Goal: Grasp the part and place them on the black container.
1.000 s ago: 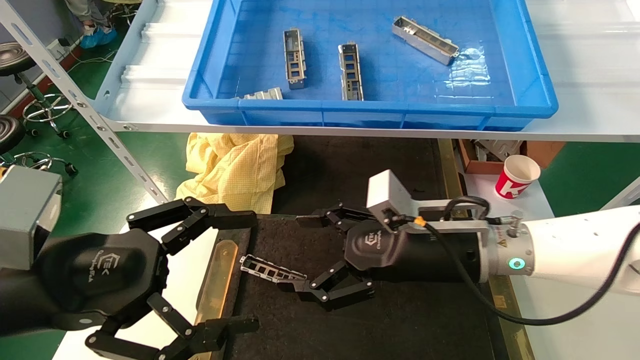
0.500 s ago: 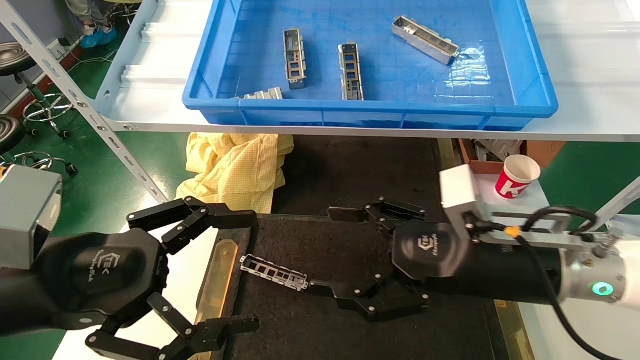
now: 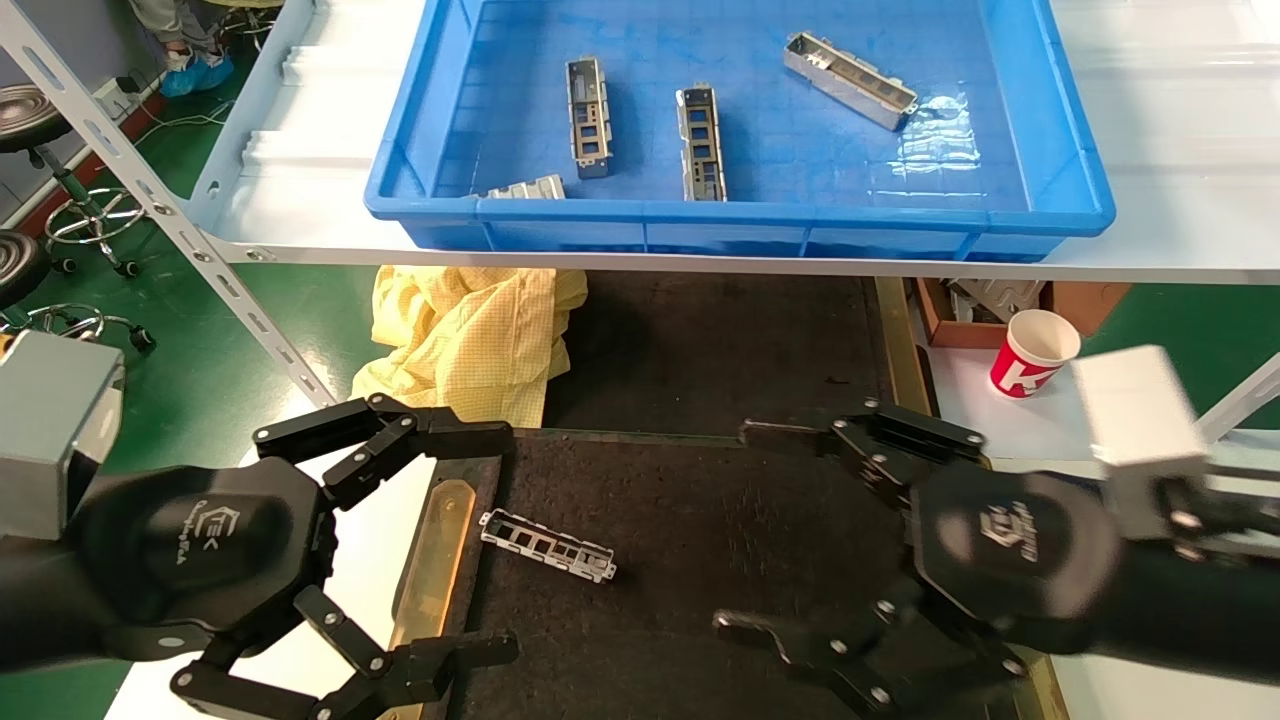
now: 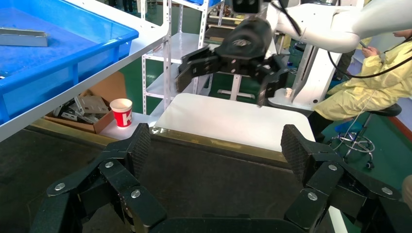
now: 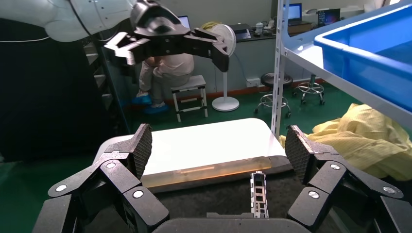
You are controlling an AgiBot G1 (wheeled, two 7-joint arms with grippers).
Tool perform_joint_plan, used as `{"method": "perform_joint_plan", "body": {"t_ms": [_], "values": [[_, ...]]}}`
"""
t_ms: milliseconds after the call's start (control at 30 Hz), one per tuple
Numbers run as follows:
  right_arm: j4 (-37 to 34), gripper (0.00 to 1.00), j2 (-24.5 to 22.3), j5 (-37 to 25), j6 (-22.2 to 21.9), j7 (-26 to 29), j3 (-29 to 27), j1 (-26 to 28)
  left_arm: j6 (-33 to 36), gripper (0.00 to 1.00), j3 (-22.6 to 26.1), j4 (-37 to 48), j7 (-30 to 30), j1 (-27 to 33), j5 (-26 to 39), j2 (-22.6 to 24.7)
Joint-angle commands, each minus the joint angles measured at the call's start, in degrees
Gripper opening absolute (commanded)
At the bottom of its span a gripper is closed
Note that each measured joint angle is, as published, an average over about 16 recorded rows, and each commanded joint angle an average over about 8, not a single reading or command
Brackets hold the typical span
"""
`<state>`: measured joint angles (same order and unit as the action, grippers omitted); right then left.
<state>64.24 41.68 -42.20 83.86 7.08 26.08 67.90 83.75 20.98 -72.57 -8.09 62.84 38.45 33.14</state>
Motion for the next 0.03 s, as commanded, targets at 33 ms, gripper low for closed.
{"method": "perform_joint_plan", "body": {"t_ms": [33], "values": [[3.17,1.00,-2.26,0.12,0.62,1.24,-3.42,-2.15,0.00,1.00,0.00,0.00,0.00,0.00,0.00,0.00]]}}
